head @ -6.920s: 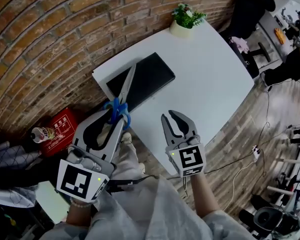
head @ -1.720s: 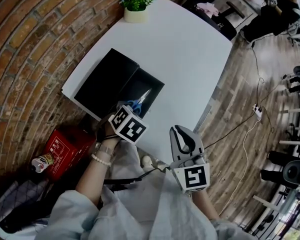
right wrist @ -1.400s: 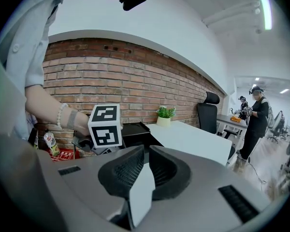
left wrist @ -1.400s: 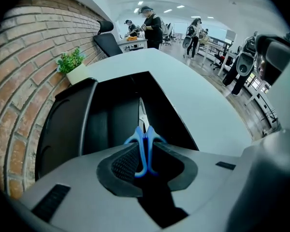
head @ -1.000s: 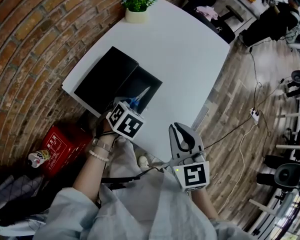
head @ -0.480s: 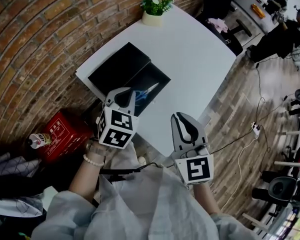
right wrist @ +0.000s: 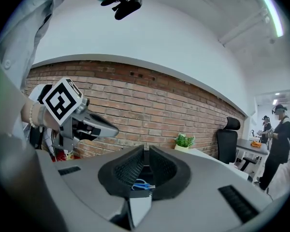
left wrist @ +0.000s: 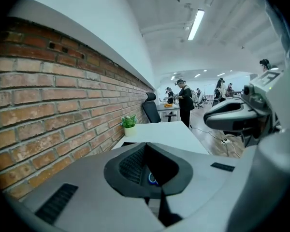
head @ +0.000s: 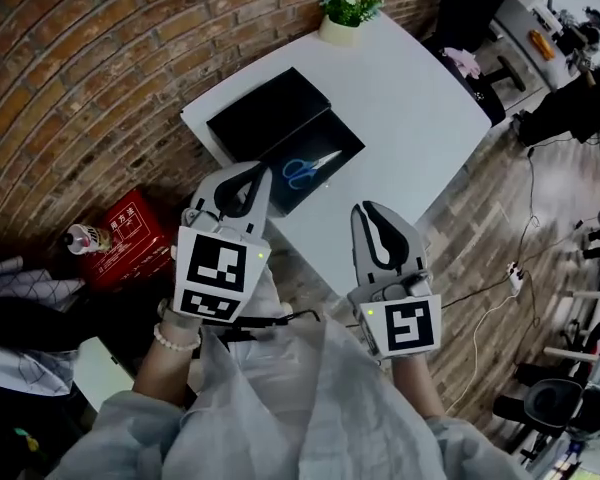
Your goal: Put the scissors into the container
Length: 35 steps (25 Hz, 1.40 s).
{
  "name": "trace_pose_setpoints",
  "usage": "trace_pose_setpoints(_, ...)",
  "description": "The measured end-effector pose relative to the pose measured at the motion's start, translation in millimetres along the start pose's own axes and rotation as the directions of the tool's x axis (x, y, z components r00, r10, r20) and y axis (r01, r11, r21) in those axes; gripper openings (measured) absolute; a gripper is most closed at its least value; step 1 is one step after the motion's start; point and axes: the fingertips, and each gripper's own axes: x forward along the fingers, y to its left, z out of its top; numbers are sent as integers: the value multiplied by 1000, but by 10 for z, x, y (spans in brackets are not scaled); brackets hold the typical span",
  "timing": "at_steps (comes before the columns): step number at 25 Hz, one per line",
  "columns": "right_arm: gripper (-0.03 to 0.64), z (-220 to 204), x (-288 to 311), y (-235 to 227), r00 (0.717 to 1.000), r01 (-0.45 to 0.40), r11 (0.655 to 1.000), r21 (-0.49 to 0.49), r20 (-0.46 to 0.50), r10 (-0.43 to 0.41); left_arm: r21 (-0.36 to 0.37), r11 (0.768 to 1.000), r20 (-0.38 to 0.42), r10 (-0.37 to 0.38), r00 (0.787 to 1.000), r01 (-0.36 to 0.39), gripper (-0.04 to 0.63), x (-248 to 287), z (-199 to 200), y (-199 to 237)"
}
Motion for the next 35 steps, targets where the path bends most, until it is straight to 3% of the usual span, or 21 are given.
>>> trace_pose_setpoints(7,61,73,-76,104,1000,-15,1000,-7,25,15,-79,997,106,22,994,-14,18,-439,250,3)
trace_pose_setpoints(11,60,86,-122,122,1000,-18,1000,-23,10,19,-74,997,155,43,987,-32,18,-606,357,-2)
trace_pose_setpoints(19,61,198,-161,134,999,-16,1000,-22,52,17,-58,997,174,53,983,-44,18,-714,374,-93)
trace_pose_setpoints(23,60,93,-204,116,1000,-15,999,-29,-17,15,-56,997,182,58,982,-49,18,-729,400,-114)
trace_pose_setpoints(27,60,217,-167,90,998,-22,1000,-19,64,23,-63,997,179,64,982,-53,18,-696,428,-119)
trace_pose_setpoints(35,58,210,-188,64,998,-13,1000,-19,65,14,-54,997,180,58,982,-49,18,-678,450,-146)
